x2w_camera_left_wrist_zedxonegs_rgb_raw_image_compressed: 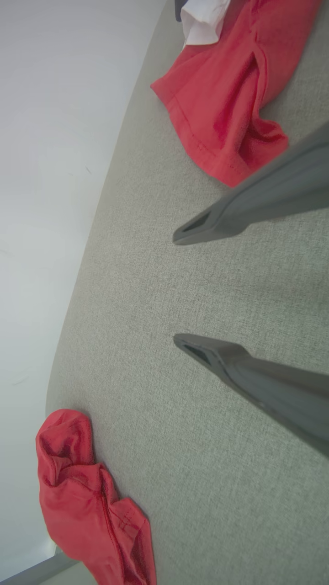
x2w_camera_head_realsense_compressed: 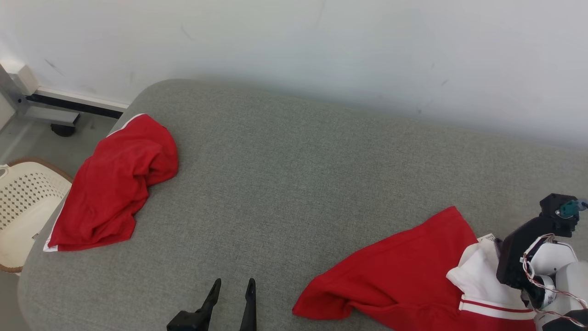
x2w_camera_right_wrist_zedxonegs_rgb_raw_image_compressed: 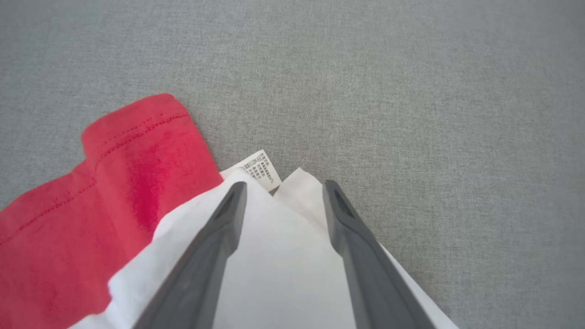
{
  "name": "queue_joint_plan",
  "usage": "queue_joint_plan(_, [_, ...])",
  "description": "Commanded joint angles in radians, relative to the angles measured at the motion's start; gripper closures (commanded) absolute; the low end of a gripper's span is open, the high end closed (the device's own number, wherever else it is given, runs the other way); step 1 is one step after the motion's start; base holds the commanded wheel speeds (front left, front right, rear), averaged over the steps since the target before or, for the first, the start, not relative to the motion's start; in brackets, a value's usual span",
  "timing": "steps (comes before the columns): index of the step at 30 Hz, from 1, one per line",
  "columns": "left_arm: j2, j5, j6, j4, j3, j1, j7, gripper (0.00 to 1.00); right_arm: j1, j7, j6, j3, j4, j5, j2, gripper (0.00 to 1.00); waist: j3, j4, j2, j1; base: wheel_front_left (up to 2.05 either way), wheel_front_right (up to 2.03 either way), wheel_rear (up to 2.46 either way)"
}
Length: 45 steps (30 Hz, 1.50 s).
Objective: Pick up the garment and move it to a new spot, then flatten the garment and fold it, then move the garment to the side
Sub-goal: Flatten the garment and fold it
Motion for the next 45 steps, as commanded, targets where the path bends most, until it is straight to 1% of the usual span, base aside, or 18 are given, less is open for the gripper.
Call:
queue_joint_plan(1, [0.003,-0.004,-0.002,-0.002,-0.005,-0.004,0.001,0.0,-0.001,0.034,0.001,0.02,-0.001,0.023,-0.007,0.0,0.007,0.005,0.0,0.0,0.0,0.0,0.0])
queue_joint_plan(7, [0.001,-0.006,0.0,-0.004,-0.008,-0.014,0.001,0.0,-0.005,0.093,0.001,0.05,-0.002,0.04,-0.028,0.0,0.029,0.029,0.0,0.0,0.0,0.0,0.0])
queue_joint_plan(8, [0.003,-0.008,0.002,-0.004,-0.004,-0.012,-0.001,0.0,0.007,0.108,0.001,0.066,-0.008,0.051,-0.03,0.15,0.034,0.033,0.0,0.0,0.0,0.0,0.0])
queue_joint_plan(9, [0.003,-0.008,0.002,-0.004,-0.004,-0.012,-0.001,0.0,0.007,0.108,0.001,0.066,-0.008,0.051,-0.03,0.15,0.034,0.033,0.0,0.0,0.0,0.0,0.0])
queue_joint_plan(11, [0.005,-0.012,0.002,-0.003,-0.001,-0.01,-0.004,0.0,0.019,0.118,0.001,0.08,-0.014,0.052,-0.041,0.56,0.036,0.035,0.0,0.0,0.0,0.0,0.0])
queue_joint_plan(12, [0.006,-0.014,0.003,-0.002,0.0,-0.01,-0.006,0.0,0.023,0.12,0.001,0.086,-0.017,0.053,-0.045,0.62,0.036,0.035,0.0,0.0,0.0,0.0,0.0])
queue_joint_plan(13, [0.005,-0.015,0.004,-0.001,0.001,-0.009,-0.006,0.0,0.025,0.125,0.001,0.088,-0.02,0.056,-0.047,0.76,0.035,0.034,0.0,0.0,0.0,0.0,0.0])
queue_joint_plan(16, [0.002,-0.018,0.009,0.0,0.003,-0.011,-0.007,0.0,0.037,0.137,0.001,0.096,-0.026,0.054,-0.047,1.0,0.033,0.028,0.0,0.0,0.0,0.0,0.0])
queue_joint_plan(18, [0.001,-0.019,0.008,0.001,0.0,-0.014,-0.007,0.0,0.039,0.137,0.001,0.103,-0.039,0.057,-0.05,1.0,0.032,0.022,0.0,0.0,0.0,0.0,0.0])
queue_joint_plan(22, [0.0,-0.022,0.008,0.007,-0.002,-0.014,-0.01,0.0,0.043,0.089,0.001,0.108,-0.081,0.061,-0.057,1.0,0.025,0.011,0.0,0.0,0.0,0.0,0.0])
queue_joint_plan(25, [0.002,-0.024,0.009,0.011,-0.002,-0.011,-0.012,0.0,0.052,0.041,0.001,0.089,-0.128,0.067,-0.051,1.0,0.009,0.001,0.0,0.0,0.0,0.0,0.0])
queue_joint_plan(28, [0.006,-0.026,0.011,0.013,-0.003,-0.005,-0.012,0.0,0.091,0.025,0.001,0.045,-0.191,0.075,-0.035,1.0,-0.011,-0.009,0.0,0.0,0.0,0.0,0.0])
queue_joint_plan(33, [0.013,-0.03,0.017,0.004,-0.001,0.007,-0.007,0.0,0.184,0.042,0.001,-0.052,-0.327,0.051,-0.004,1.0,-0.032,-0.035,0.0,0.0,0.0,0.0,0.0])
queue_joint_plan(36, [0.018,-0.034,0.02,-0.001,0.002,0.013,-0.007,0.0,0.229,0.065,0.001,-0.081,-0.393,0.048,0.018,1.0,-0.039,-0.053,0.0,0.0,0.0,0.0,0.0])
queue_joint_plan(39, [0.022,-0.034,0.02,-0.004,0.005,0.014,-0.006,0.0,0.249,0.078,0.001,-0.071,-0.428,0.045,0.036,1.0,-0.041,-0.07,0.0,0.0,0.0,0.0,0.0])
queue_joint_plan(43, [0.018,-0.033,0.019,-0.004,-0.002,0.005,-0.005,0.0,0.249,0.072,0.001,-0.078,-0.426,0.032,0.06,1.0,-0.041,-0.075,0.0,0.0,0.0,0.0,0.0])
queue_joint_plan(44, [0.017,-0.032,0.019,-0.004,-0.004,0.003,-0.004,0.0,0.242,0.06,0.001,-0.085,-0.424,0.024,0.067,0.96,-0.041,-0.074,0.0,0.0,0.0,0.0,0.0])
queue_joint_plan(45, [0.017,-0.032,0.019,-0.004,-0.006,0.001,-0.002,0.0,0.235,0.051,0.001,-0.096,-0.416,0.02,0.075,0.0,-0.042,-0.072,0.0,0.0,0.0,0.0,0.0])
